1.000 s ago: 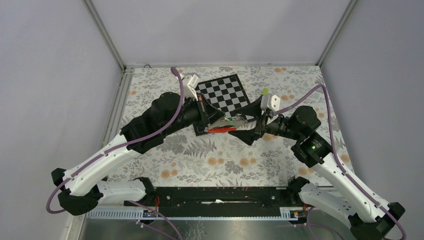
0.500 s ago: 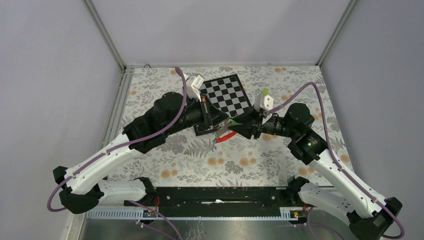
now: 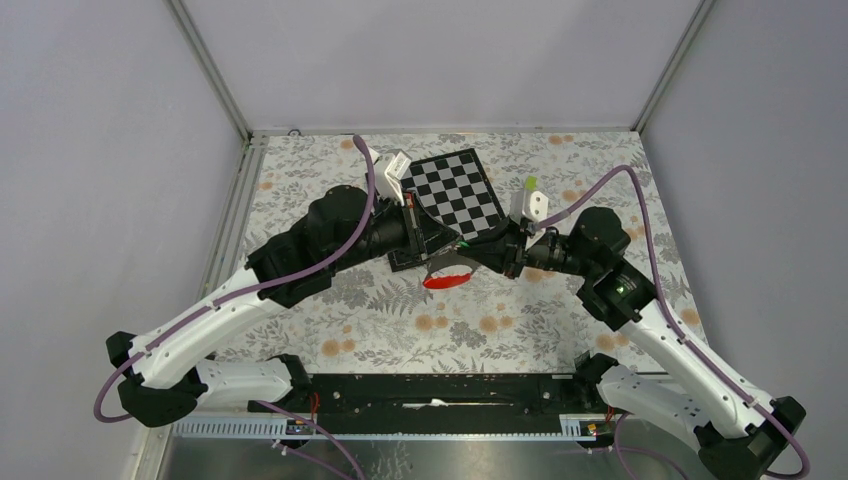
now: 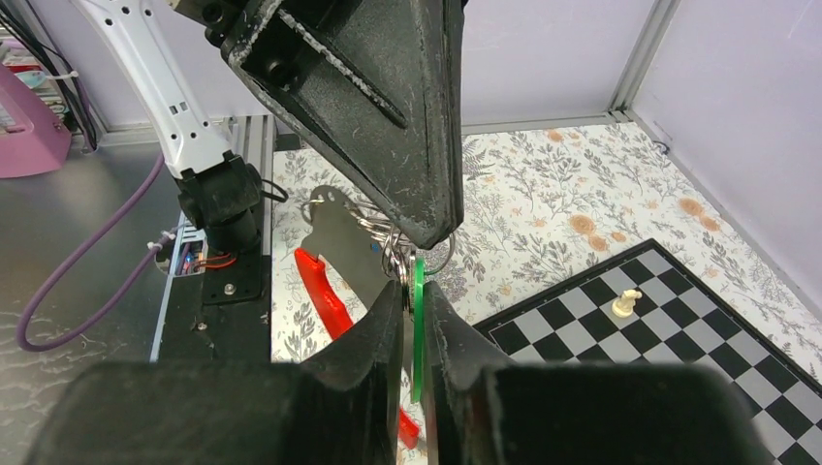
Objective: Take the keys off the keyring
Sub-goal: Adjust the keyring.
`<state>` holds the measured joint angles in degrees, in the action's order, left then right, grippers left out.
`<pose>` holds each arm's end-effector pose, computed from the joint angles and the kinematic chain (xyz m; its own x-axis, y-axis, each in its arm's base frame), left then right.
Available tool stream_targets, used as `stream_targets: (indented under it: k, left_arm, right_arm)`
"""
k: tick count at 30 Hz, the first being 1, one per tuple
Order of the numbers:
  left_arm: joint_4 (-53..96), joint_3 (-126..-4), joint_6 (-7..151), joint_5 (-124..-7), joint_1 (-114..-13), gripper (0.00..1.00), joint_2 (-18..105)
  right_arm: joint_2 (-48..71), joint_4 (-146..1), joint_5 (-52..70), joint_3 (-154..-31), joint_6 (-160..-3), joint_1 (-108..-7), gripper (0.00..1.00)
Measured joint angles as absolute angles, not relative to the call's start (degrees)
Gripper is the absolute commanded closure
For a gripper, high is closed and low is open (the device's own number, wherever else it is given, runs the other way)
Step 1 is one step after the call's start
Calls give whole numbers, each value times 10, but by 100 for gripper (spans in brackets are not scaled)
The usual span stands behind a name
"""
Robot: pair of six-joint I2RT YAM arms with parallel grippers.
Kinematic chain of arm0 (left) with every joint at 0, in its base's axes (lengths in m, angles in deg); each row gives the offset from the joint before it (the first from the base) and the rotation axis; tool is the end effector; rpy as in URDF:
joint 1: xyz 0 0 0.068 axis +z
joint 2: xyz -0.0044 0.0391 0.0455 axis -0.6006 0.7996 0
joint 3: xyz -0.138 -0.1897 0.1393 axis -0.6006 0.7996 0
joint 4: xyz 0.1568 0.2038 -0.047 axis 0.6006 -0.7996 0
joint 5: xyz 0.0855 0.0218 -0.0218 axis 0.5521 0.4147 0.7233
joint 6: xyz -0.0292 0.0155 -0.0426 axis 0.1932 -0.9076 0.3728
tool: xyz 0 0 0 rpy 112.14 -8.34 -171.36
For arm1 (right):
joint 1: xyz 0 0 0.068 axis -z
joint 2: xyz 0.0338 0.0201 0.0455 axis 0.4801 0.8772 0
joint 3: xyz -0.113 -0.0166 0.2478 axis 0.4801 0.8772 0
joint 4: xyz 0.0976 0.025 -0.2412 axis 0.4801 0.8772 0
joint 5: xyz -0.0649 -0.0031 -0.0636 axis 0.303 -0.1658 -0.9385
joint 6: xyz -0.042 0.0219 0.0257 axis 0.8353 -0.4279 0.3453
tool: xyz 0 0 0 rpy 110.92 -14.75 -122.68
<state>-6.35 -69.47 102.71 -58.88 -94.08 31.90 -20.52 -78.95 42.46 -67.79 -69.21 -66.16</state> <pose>0.1266 -0.1982 0.4404 -0.6633 -0.2175 -0.7160 0.5510 0.5054 -0.6640 0.1375 0.1347 0.3933 0.1976 0.0588 -0.9785 -0.9607 0.2102 -0.1814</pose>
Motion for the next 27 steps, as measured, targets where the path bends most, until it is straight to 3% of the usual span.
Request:
stream_targets:
  k: [6,13,18,27]
  left_arm:
    - [-63,-695,1027,-589,-943,98,315]
    - [-38,-690,1029,-591,-944,52,307]
    - [-12,-687,1033,-597,-943,26,299]
    - [23,-661,1032,-616,-943,24,287]
  right_arm:
    - [-217,-782,417,-678,-697,-662,100]
    - [-243,-767,405,-679,-713,-662,100]
    - [-245,-736,386,-696,-723,-662,100]
    - [-236,-715,338,-714,-777,-662,100]
